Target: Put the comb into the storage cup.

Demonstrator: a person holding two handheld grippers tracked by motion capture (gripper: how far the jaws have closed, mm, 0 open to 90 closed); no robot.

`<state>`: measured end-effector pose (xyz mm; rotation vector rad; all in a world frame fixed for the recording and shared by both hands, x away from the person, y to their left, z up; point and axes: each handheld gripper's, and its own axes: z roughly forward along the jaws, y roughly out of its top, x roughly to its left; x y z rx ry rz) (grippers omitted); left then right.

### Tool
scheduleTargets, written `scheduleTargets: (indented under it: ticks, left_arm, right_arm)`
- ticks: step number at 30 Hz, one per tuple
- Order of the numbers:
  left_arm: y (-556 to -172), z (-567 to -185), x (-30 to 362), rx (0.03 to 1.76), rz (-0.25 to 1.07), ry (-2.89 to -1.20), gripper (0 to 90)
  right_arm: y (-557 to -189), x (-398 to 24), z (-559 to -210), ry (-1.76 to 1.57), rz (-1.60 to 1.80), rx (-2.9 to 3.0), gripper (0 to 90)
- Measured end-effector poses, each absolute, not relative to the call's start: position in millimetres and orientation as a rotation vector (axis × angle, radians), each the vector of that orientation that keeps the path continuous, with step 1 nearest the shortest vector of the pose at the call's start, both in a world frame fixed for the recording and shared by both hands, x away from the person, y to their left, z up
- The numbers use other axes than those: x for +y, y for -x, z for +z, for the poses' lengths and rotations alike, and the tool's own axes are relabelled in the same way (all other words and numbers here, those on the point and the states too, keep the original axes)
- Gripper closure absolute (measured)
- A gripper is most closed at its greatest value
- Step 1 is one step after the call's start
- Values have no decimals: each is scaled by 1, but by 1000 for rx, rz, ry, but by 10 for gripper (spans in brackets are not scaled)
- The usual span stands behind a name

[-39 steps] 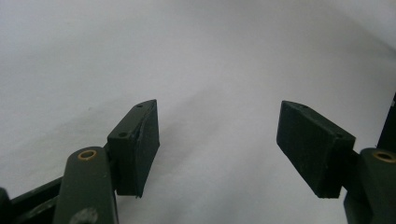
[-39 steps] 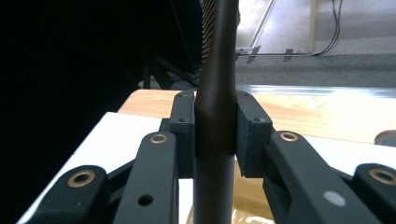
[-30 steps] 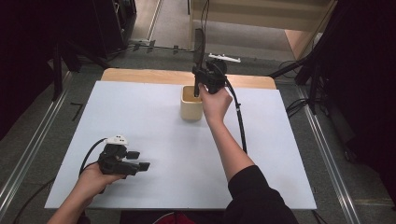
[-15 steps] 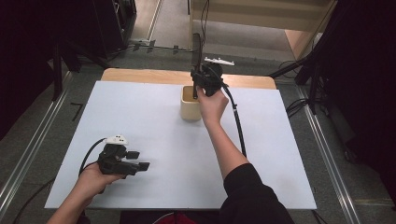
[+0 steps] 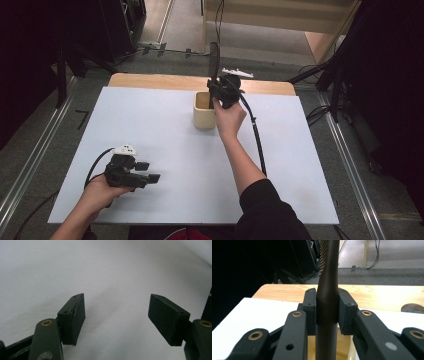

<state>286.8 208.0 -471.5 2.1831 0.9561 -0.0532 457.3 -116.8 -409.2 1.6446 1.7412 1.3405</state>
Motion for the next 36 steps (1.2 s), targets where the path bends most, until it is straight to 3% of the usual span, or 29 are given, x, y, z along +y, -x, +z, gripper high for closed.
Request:
scheduleTargets:
  ticks: [36]
  left_arm:
    - [-287, -472, 208, 953, -47, -2189, 313]
  right_arm:
    - [-437, -110, -440, -1550, 1296, 1786, 693]
